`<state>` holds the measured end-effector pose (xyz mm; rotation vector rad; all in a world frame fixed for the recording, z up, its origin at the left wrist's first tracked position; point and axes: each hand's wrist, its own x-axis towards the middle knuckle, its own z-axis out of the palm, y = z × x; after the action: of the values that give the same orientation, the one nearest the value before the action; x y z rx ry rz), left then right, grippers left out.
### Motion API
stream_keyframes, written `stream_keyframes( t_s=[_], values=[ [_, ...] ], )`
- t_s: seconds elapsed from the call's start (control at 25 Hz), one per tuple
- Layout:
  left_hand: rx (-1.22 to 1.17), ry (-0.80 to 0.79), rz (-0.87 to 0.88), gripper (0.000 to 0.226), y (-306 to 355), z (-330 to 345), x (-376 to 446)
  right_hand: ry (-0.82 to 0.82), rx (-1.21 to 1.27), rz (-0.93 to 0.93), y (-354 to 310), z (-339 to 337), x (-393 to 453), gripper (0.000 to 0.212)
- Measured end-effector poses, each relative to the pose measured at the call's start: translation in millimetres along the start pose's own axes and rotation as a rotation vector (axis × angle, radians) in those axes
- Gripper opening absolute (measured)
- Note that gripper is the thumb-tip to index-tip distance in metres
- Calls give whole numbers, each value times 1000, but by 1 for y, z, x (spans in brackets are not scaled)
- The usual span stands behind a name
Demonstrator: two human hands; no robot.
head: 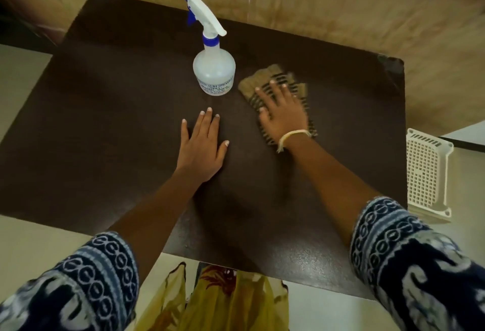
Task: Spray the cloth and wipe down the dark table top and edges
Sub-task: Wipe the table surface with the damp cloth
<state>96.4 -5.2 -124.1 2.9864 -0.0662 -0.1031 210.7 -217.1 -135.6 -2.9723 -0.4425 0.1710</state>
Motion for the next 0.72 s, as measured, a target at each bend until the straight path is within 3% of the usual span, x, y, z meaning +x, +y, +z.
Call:
stream_keyframes(
  t_s=[0.2,0.28,0.36,0.44,0.64,0.72],
  values=[
    [-3,-37,-14,68,-24,-5,40,119,95,679,111,-18,-13,58],
    [-18,-27,-24,67,-31,-2,46,143,198,1012,110,-22,-8,57],
    [-17,-13,-2,66,-32,0,49,120,280,1204,81,-27,22,57],
    [-14,-14,16,66,-31,2,48,89,290,1099,41,-30,65,58],
    [12,-1,19,66,-33,3,50,-115,95,165,-44,-28,158,51],
    [19,-10,13,67,-33,3,50,-158,33,-34,-37,-24,158,49]
  ],
)
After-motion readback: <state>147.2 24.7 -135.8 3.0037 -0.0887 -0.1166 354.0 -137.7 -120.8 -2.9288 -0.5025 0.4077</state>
